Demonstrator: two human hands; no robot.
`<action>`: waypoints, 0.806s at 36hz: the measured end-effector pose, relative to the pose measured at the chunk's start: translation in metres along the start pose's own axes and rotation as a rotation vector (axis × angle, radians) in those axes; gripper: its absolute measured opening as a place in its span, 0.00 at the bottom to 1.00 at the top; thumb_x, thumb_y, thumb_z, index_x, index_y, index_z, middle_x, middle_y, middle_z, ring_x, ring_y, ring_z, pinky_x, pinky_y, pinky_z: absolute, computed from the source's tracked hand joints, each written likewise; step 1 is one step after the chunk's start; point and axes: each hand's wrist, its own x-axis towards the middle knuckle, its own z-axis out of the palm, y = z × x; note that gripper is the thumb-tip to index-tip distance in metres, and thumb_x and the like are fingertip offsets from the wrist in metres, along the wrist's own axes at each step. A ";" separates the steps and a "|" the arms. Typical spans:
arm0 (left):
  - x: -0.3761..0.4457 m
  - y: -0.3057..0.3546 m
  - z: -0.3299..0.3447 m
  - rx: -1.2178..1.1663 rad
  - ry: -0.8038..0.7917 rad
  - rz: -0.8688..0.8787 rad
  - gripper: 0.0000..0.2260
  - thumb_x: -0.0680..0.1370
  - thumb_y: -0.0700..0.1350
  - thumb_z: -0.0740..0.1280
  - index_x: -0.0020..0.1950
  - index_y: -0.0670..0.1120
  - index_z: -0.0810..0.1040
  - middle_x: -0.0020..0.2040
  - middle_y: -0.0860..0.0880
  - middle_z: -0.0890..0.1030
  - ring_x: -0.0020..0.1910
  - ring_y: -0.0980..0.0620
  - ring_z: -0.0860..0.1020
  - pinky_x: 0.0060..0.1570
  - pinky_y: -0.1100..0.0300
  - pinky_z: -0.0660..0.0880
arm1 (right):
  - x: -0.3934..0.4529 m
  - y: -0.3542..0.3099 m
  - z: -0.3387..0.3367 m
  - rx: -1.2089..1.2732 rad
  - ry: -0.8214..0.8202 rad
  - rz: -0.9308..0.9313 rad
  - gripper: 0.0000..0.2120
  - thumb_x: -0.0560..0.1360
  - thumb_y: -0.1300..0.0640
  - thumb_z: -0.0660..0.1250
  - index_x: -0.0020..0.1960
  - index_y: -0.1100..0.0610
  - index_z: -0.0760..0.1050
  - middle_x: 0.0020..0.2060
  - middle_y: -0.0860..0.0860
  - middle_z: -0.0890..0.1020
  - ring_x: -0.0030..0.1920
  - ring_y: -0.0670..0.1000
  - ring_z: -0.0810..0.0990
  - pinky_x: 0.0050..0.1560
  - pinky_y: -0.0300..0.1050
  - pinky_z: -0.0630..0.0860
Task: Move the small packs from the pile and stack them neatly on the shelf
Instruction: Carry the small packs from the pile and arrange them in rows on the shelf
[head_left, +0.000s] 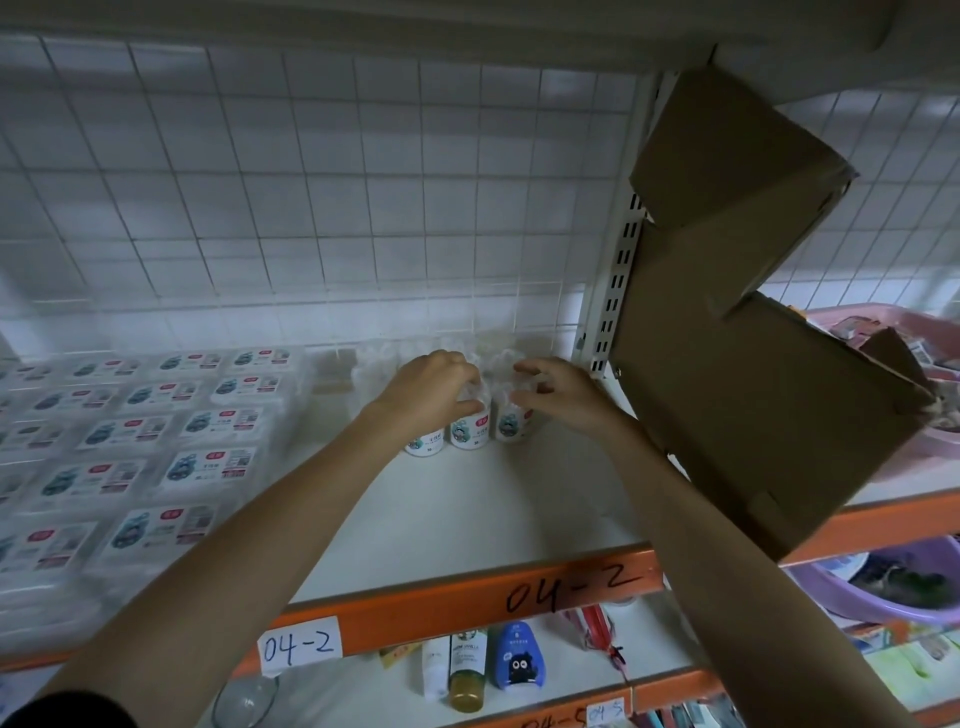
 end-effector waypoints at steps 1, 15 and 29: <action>0.000 0.000 0.000 0.001 0.000 -0.002 0.18 0.76 0.53 0.65 0.63 0.46 0.75 0.59 0.47 0.76 0.58 0.48 0.73 0.52 0.57 0.69 | 0.000 0.000 0.000 0.003 -0.003 0.003 0.24 0.74 0.58 0.69 0.69 0.59 0.68 0.66 0.54 0.71 0.60 0.51 0.73 0.51 0.38 0.70; 0.000 0.004 0.000 0.018 -0.003 -0.030 0.18 0.76 0.53 0.66 0.63 0.45 0.74 0.58 0.46 0.76 0.58 0.48 0.73 0.53 0.55 0.71 | -0.003 -0.004 -0.002 -0.057 0.014 -0.026 0.23 0.72 0.57 0.71 0.65 0.59 0.72 0.61 0.54 0.74 0.55 0.51 0.76 0.49 0.39 0.71; 0.001 0.004 0.000 0.020 -0.037 -0.068 0.20 0.75 0.53 0.66 0.63 0.44 0.74 0.59 0.45 0.75 0.60 0.46 0.70 0.56 0.53 0.70 | -0.004 -0.003 0.002 -0.088 0.048 -0.049 0.22 0.72 0.55 0.71 0.64 0.59 0.72 0.61 0.55 0.75 0.55 0.50 0.75 0.50 0.41 0.73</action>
